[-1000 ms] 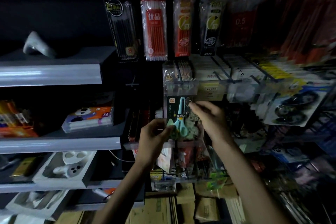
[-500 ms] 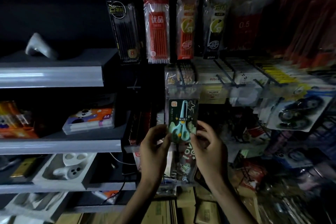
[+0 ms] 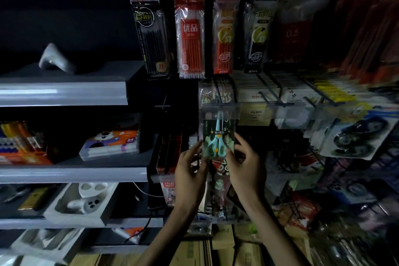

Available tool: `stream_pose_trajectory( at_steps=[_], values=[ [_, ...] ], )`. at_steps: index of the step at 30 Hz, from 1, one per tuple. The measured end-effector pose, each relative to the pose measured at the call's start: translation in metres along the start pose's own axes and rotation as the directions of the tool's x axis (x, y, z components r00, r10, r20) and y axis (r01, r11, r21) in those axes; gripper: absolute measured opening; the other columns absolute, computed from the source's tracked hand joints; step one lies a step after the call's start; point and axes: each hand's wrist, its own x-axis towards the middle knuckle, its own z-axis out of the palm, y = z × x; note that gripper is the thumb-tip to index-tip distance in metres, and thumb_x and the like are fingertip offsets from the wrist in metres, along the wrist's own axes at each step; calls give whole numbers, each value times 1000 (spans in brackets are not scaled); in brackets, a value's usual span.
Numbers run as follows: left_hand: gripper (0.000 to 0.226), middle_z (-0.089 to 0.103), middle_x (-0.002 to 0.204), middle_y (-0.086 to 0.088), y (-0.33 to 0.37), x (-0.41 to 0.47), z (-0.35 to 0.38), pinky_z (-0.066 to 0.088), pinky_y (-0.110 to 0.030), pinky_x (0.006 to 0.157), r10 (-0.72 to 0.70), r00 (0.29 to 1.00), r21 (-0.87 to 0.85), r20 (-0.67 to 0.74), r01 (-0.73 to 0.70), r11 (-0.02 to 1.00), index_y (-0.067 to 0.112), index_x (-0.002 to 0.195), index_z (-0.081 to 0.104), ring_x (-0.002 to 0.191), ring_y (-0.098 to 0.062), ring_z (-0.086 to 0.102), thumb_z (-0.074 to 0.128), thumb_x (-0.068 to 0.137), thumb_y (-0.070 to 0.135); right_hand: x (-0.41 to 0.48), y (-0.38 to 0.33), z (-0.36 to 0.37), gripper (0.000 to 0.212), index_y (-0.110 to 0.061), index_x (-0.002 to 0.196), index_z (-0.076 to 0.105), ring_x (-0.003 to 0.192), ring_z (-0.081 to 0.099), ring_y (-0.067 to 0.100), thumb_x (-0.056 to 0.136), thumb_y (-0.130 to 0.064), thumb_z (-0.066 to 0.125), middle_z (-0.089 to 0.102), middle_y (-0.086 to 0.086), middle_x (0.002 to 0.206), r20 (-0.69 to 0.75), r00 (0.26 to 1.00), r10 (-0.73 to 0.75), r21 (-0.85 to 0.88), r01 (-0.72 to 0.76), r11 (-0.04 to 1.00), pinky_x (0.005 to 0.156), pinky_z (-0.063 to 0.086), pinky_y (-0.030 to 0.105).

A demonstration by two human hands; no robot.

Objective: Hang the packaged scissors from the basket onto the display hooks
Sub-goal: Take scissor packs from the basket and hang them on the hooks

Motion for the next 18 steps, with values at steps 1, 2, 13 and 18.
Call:
stream_pose_trajectory(
  at_steps=[1,2,13,18],
  values=[
    [43,62,133,6,-3,3,1,60,-37,97,1,1000,15,-1,-1,1000,41,143,59,119,-5,65,66,103,28,3,-1,1,47,-42,143,55,81,68,-3,98,-32,65,71,-20,115,2,1000,12,5,-12,1000,54,41,8],
    [44,62,133,6,-4,6,2,59,-41,99,0,1000,18,2,0,1000,38,145,58,121,-6,64,65,103,27,6,-3,3,48,-41,143,55,83,67,-4,98,-31,65,71,-20,115,3,1000,20,11,-21,1000,55,43,8],
    [51,57,132,6,-18,18,11,55,-37,107,-21,1000,83,-12,21,996,35,148,55,122,-5,63,63,103,13,15,12,22,53,-39,146,50,81,72,10,96,-35,67,71,-17,121,-8,999,39,-54,-40,998,66,61,35],
    [34,70,123,9,-19,24,11,62,-35,90,-19,997,39,-72,22,999,34,136,65,112,-5,68,66,103,27,24,15,24,43,-38,137,60,88,70,4,95,-41,67,71,-18,109,-55,997,44,-25,-46,999,71,61,34]
  ],
)
